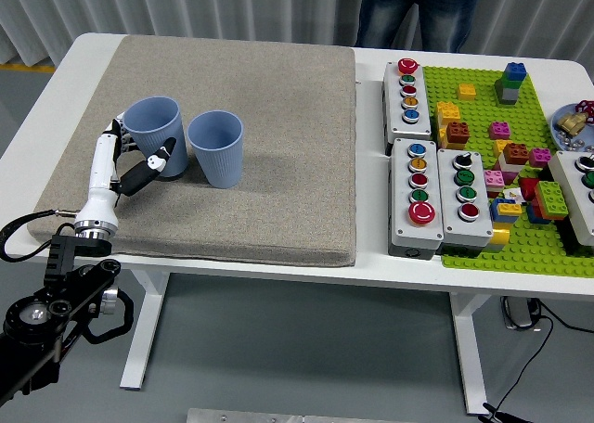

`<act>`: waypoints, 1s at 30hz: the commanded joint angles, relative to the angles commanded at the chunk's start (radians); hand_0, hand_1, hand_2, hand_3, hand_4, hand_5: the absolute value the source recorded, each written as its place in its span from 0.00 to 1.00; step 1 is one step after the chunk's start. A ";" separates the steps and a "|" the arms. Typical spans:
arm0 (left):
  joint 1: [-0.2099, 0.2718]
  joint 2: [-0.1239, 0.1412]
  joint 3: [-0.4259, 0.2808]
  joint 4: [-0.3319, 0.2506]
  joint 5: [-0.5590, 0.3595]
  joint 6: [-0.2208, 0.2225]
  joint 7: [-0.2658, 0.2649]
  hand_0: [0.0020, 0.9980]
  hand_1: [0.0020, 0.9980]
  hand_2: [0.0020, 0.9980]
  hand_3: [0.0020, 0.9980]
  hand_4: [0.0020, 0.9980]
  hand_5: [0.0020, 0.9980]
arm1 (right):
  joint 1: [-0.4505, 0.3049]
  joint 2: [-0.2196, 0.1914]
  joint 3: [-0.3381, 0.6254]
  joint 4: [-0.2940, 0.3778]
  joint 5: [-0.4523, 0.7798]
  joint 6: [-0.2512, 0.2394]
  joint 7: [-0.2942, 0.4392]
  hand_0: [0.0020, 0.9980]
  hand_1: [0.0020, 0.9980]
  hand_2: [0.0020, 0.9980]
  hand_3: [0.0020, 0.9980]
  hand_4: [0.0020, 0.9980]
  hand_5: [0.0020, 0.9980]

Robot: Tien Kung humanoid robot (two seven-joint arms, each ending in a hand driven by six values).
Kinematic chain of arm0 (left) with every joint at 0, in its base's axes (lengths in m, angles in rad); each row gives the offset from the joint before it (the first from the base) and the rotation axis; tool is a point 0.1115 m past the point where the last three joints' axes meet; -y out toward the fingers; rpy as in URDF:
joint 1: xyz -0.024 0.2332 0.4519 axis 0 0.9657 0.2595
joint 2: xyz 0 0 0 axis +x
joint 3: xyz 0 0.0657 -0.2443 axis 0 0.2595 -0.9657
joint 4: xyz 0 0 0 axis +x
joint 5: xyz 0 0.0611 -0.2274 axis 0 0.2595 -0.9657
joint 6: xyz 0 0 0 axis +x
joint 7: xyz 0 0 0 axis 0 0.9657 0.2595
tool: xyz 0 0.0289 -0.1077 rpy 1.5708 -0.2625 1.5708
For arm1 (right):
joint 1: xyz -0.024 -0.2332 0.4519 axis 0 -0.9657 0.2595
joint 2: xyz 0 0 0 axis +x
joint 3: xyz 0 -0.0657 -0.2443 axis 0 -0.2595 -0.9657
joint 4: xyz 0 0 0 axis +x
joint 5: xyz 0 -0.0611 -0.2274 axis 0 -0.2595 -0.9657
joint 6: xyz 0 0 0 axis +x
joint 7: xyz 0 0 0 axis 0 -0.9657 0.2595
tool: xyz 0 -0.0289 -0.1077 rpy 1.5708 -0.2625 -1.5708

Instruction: Pick cup pour cup place

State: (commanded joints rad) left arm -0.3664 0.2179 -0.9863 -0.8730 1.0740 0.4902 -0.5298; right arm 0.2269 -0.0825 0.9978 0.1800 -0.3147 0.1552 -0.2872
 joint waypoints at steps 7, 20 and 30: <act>0.003 -0.003 -0.001 0.007 0.005 0.001 -0.007 0.55 0.59 0.71 0.62 0.70 0.29 | 0.001 0.000 0.000 0.000 0.000 0.000 0.000 0.77 0.70 0.75 0.63 0.21 0.22; 0.009 -0.002 -0.019 0.004 0.050 -0.020 0.011 0.65 0.70 0.82 0.76 0.87 0.40 | 0.001 0.001 -0.001 0.000 0.001 -0.001 -0.001 0.77 0.70 0.75 0.63 0.21 0.21; 0.025 0.002 -0.038 -0.004 0.071 -0.033 0.019 0.71 0.77 0.95 0.96 0.95 0.48 | -0.003 0.003 -0.002 0.000 -0.001 -0.002 -0.002 0.77 0.70 0.75 0.63 0.21 0.21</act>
State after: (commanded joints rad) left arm -0.3417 0.2195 -1.0246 -0.8770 1.1452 0.4574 -0.5104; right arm 0.2243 -0.0792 0.9959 0.1800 -0.3158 0.1529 -0.2897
